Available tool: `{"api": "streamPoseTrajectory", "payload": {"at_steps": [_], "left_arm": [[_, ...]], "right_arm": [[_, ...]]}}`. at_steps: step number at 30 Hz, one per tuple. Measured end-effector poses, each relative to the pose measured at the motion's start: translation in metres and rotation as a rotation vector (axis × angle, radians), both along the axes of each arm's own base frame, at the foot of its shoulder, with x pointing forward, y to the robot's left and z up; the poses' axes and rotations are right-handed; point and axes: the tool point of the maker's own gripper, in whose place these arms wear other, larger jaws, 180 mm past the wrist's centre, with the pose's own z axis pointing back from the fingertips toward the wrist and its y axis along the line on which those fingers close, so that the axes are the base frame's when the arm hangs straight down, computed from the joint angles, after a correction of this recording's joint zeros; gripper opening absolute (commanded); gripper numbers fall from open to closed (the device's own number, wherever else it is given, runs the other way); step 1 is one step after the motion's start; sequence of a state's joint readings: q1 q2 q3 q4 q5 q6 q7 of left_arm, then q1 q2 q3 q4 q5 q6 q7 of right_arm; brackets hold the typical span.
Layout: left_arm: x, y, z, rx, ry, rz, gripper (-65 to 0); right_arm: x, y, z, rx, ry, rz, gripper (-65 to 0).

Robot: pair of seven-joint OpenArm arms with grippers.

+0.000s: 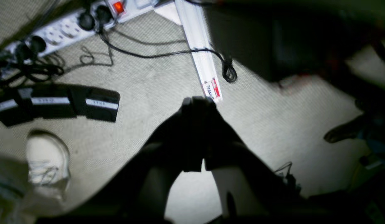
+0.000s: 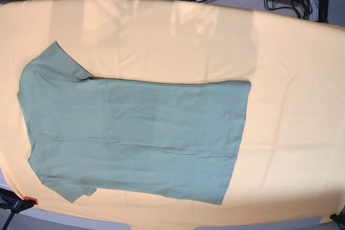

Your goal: Fold the T-shirt properly

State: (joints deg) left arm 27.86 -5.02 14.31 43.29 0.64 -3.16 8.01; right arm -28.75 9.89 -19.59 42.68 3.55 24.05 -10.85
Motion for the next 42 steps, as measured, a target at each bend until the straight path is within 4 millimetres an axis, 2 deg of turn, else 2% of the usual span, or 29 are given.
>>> {"api": "streamPoseTrajectory", "payload": {"at_steps": [2, 6, 9, 13, 17, 20, 23, 24, 27, 31, 32, 34, 36, 42], "left_arm": [[0.001, 0.01, 0.013, 0.01, -0.026, -0.016, -65.0], [0.015, 0.034, 0.044, 0.021, -0.102, -0.077, -65.0], [0.013, 0.048, 0.071, 0.036, -0.107, -0.139, -65.0], [0.017, 0.056, 0.112, 0.023, -0.135, -0.23, -65.0], [0.036, 0.078, 0.154, 0.074, -0.215, -0.365, -65.0], [0.045, 0.088, 0.185, 0.092, -0.251, -0.402, -65.0], [0.061, 0.089, 0.217, 0.095, -0.309, -0.419, -65.0], [0.068, 0.088, 0.228, 0.085, -0.335, -0.426, -65.0], [0.091, 0.087, 0.258, 0.083, -0.415, -0.446, -65.0], [0.113, 0.088, 0.289, 0.092, -0.5, -0.464, -65.0], [0.115, 0.09, 0.291, 0.088, -0.499, -0.449, -65.0], [0.127, 0.098, 0.295, 0.108, -0.526, -0.434, -65.0], [0.142, 0.107, 0.299, 0.136, -0.563, -0.441, -65.0], [0.181, 0.108, 0.316, 0.101, -0.666, -0.457, -65.0]], "right_arm": [[-0.006, -0.002, 0.013, 0.038, -0.019, 0.02, -65.0], [-0.031, -0.026, 0.041, 0.024, -0.037, 0.084, -65.0], [-0.027, -0.041, 0.066, 0.002, -0.094, 0.141, -65.0], [-0.002, -0.054, 0.105, -0.084, -0.204, 0.188, -65.0], [0.021, -0.064, 0.152, -0.161, -0.305, 0.285, -65.0], [0.046, -0.061, 0.189, -0.195, -0.433, 0.301, -65.0], [0.055, -0.061, 0.221, -0.22, -0.495, 0.307, -65.0], [0.065, -0.066, 0.227, -0.244, -0.519, 0.313, -65.0], [0.113, -0.084, 0.249, -0.348, -0.644, 0.293, -65.0], [0.124, -0.095, 0.259, -0.403, -0.656, 0.278, -65.0], [0.12, -0.094, 0.258, -0.392, -0.64, 0.278, -65.0], [0.133, -0.098, 0.264, -0.402, -0.702, 0.254, -65.0], [0.145, -0.112, 0.268, -0.448, -0.739, 0.254, -65.0], [0.178, -0.156, 0.289, -0.572, -0.851, 0.286, -65.0]]}}
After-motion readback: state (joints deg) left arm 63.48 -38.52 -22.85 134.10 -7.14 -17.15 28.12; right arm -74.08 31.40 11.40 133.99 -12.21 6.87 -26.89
